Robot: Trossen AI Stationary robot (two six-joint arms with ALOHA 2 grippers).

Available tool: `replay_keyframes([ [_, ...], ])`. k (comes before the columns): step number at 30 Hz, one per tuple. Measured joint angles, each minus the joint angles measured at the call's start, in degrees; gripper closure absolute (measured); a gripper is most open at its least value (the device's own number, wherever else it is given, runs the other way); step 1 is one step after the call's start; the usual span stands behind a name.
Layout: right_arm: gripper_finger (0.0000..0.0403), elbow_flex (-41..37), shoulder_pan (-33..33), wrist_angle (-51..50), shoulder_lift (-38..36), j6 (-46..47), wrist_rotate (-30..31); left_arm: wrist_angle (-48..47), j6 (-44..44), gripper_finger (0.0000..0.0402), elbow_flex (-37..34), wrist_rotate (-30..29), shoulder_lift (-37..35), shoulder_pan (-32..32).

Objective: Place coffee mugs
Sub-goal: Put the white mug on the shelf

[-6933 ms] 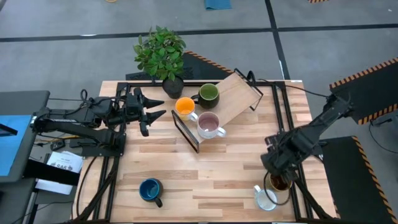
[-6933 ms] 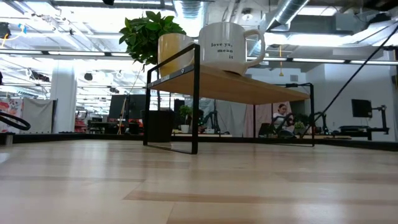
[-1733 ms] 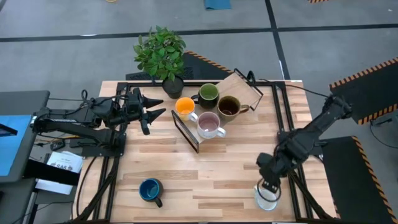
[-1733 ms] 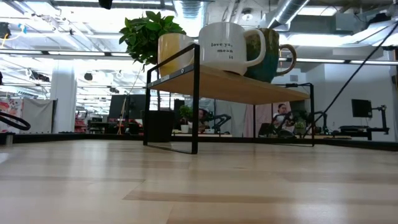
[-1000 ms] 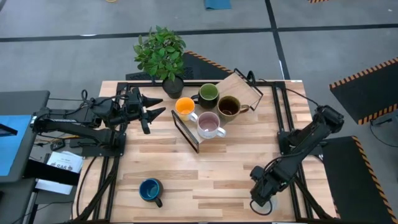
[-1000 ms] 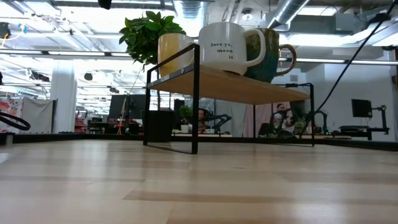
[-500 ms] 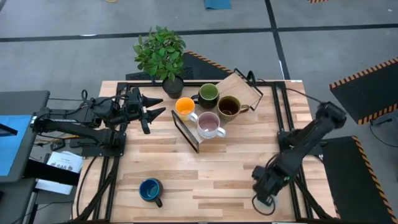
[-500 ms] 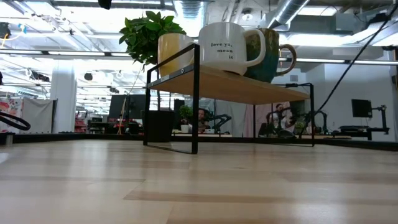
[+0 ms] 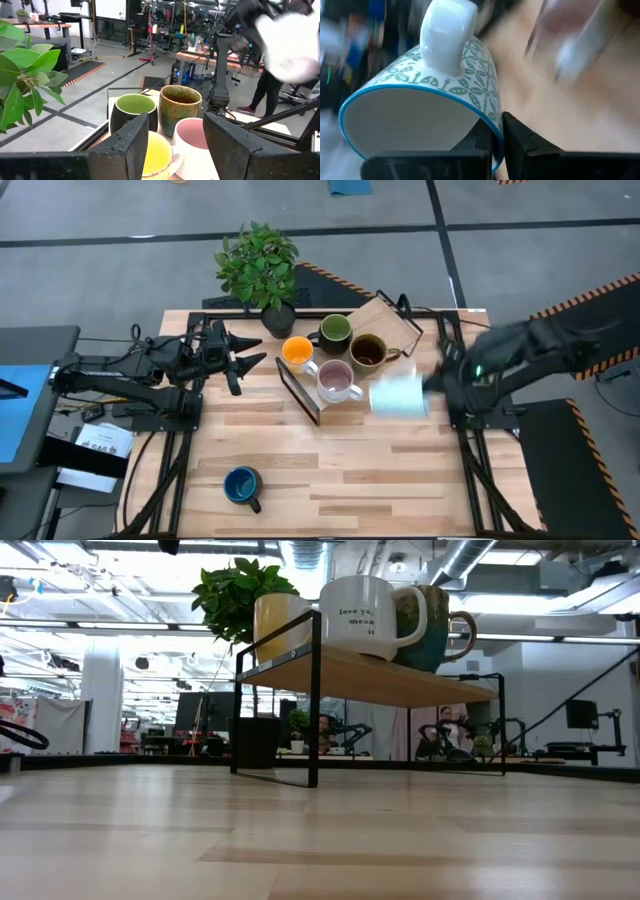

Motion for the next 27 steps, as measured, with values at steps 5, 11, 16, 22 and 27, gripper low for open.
replay_keyframes([
  [5, 0.0363, 7.22, -15.38, 0.09, 2.14, -8.14, 9.87, 0.72, 0.0, 0.0229, 0.0, -0.02, 0.0, 0.0],
  [11, 0.0363, 9.86, -33.27, -1.62, 8.65, -16.26, 11.68, 1.01, -0.1, 0.0229, 0.0, -0.15, 0.0, 0.0],
  [16, 0.0363, 13.19, -46.64, -11.89, 17.41, -23.13, 11.03, 1.09, -0.48, 0.0229, 0.0, -0.15, 0.0, -0.02],
  [22, 0.0363, 20.45, -54.4, -21.73, 28.85, -31.01, 6.21, 2.3, -0.55, 0.0229, 0.0, -0.15, -0.02, -0.01],
  [27, 0.0363, 25.2, -56.14, -21.66, 35.07, -33.11, -0.36, 2.24, -0.63, 0.0229, 0.0, -0.15, -0.02, -0.01],
])
